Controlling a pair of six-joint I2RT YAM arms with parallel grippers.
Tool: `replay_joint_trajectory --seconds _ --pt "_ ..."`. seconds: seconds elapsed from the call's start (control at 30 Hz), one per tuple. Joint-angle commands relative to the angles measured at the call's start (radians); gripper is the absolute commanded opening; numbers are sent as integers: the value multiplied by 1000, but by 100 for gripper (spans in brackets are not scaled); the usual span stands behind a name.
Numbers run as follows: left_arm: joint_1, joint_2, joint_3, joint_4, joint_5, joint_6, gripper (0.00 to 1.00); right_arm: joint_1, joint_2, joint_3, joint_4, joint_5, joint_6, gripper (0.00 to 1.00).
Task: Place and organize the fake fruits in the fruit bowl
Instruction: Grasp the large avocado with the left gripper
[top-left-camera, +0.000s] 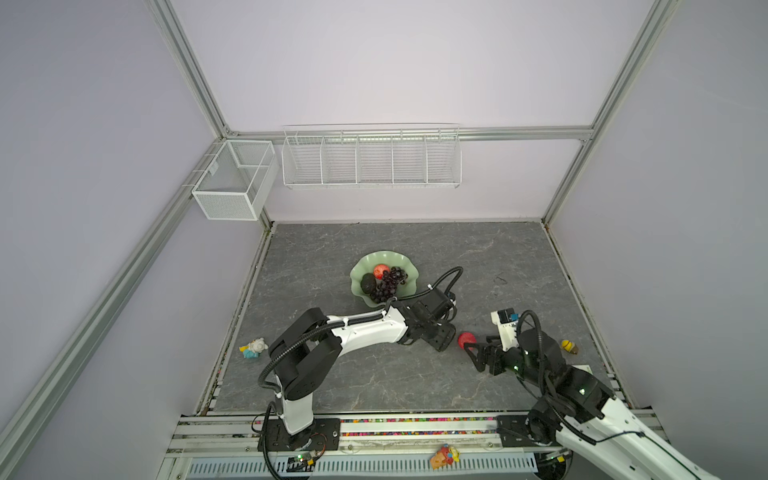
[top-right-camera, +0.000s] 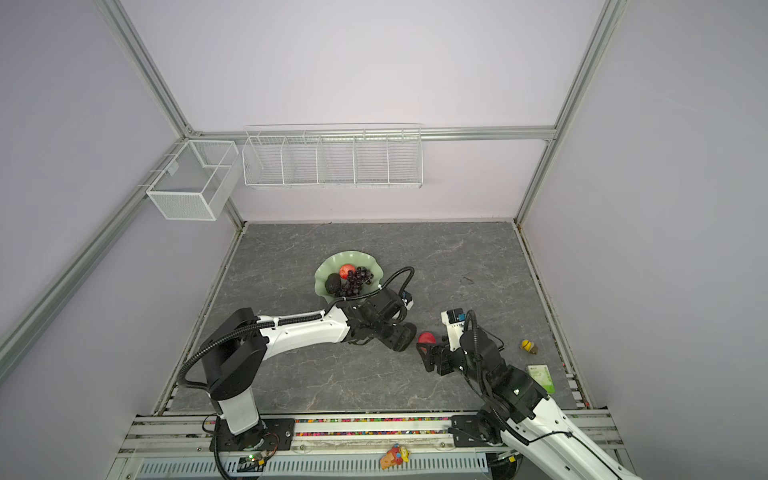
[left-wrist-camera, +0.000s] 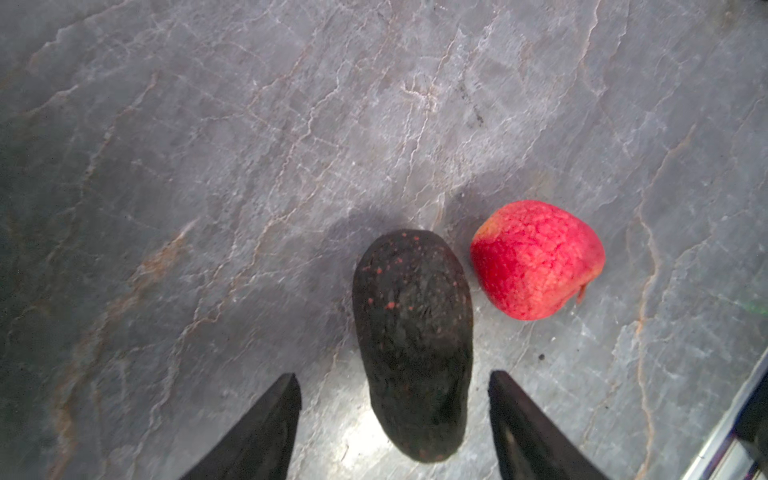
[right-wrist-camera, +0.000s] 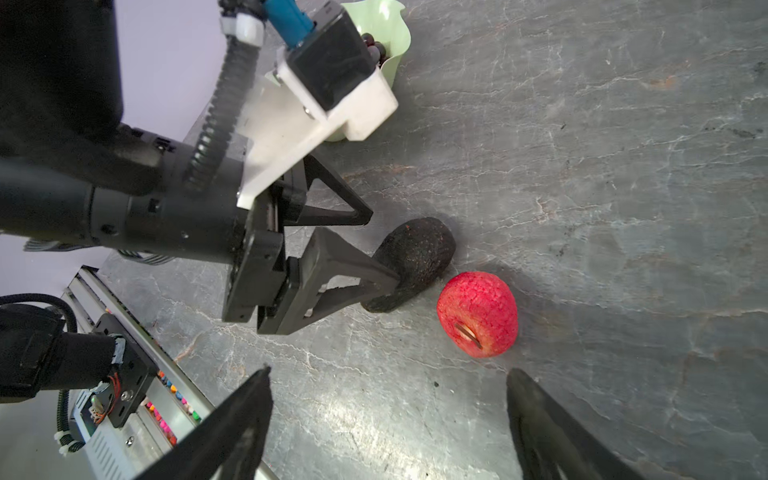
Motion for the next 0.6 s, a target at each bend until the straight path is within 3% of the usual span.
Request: replay_joint_trajectory --seconds 0.0,0.33,0.57 --pt "-9 35 50 -36 4 -5 72 -7 20 -8 2 8 8 89" --pt "-9 110 106 -46 -10 -11 68 -12 41 -10 24 -4 -3 89" --pt "-9 120 104 -42 -22 -26 57 -20 44 -5 27 -1 -6 89"
